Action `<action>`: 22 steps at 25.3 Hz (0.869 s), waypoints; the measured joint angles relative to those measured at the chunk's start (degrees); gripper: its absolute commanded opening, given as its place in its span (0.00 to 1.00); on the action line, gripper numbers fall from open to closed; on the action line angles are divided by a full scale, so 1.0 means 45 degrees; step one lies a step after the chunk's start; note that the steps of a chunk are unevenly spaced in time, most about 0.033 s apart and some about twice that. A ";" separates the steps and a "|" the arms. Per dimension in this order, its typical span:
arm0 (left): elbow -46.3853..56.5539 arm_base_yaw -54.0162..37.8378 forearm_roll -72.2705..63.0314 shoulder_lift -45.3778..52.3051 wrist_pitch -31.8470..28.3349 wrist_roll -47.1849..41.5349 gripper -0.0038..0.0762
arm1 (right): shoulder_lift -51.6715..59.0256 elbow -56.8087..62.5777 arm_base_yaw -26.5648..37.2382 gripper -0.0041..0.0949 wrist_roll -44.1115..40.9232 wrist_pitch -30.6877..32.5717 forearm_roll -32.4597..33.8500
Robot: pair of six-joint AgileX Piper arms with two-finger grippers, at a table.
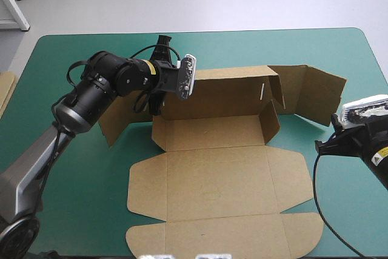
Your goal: Fold the box
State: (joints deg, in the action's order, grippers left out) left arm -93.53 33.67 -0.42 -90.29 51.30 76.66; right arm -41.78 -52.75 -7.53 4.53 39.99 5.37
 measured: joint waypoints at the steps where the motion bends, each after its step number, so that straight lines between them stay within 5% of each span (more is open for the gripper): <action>1: 0.0377 0.0203 0.0192 0.0245 -0.0295 -0.0309 0.03 | 0.0000 0.0000 0.0000 0.46 -0.0055 -0.0047 0.0091; 8: 0.2656 0.1443 0.1347 0.1525 -0.1862 -0.1825 0.03 | -0.0445 -0.0174 0.0000 0.46 -0.0860 -0.0147 0.1023; 14: 0.4166 0.2604 0.4201 0.2314 -0.2543 -0.5178 0.03 | -0.2080 -0.1774 0.0000 0.44 -0.1587 0.0781 0.2250; 22: 0.5686 0.3702 0.6856 0.2930 -0.3258 -0.8292 0.03 | -0.6008 -0.6277 0.0066 0.39 -0.1231 0.2770 0.0734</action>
State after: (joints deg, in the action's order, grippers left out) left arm -67.95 50.33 30.43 -77.10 36.64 39.35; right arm -68.82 -80.99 -7.24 -1.01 52.46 8.68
